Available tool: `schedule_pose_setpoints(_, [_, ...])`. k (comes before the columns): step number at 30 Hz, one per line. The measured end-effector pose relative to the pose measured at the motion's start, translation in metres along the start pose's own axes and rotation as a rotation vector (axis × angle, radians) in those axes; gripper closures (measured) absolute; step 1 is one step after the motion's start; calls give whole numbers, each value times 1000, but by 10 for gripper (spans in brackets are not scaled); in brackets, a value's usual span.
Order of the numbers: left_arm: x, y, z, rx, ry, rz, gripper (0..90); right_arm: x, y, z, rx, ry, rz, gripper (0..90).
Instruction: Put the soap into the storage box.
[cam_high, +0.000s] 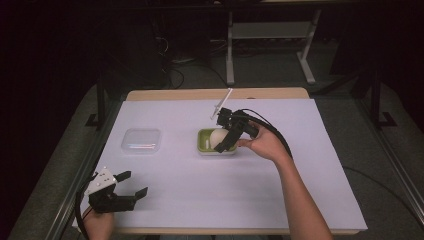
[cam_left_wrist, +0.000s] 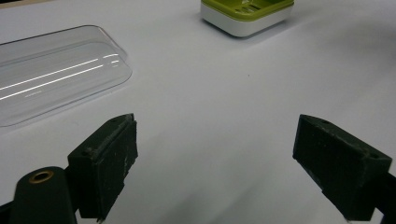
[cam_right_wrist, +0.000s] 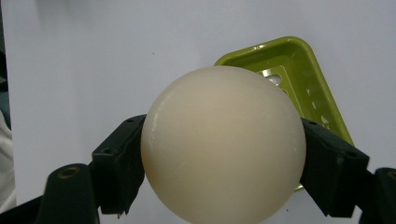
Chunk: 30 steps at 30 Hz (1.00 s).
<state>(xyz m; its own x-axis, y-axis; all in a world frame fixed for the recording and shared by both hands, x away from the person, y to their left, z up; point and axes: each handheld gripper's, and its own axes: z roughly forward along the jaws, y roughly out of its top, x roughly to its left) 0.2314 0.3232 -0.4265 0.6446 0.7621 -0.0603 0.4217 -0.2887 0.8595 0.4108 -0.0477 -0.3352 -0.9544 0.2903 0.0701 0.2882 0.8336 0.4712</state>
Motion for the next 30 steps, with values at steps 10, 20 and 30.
schedule_pose_setpoints(10, [0,0,0,1,-1,1,130,-8,1,11,23,-1,27,224])
schedule_pose_setpoints(20, [0,0,0,4,-1,4,130,-17,3,23,30,-7,56,225])
schedule_pose_setpoints(30, [0,0,0,0,-3,-3,130,-25,4,31,32,-5,76,225])
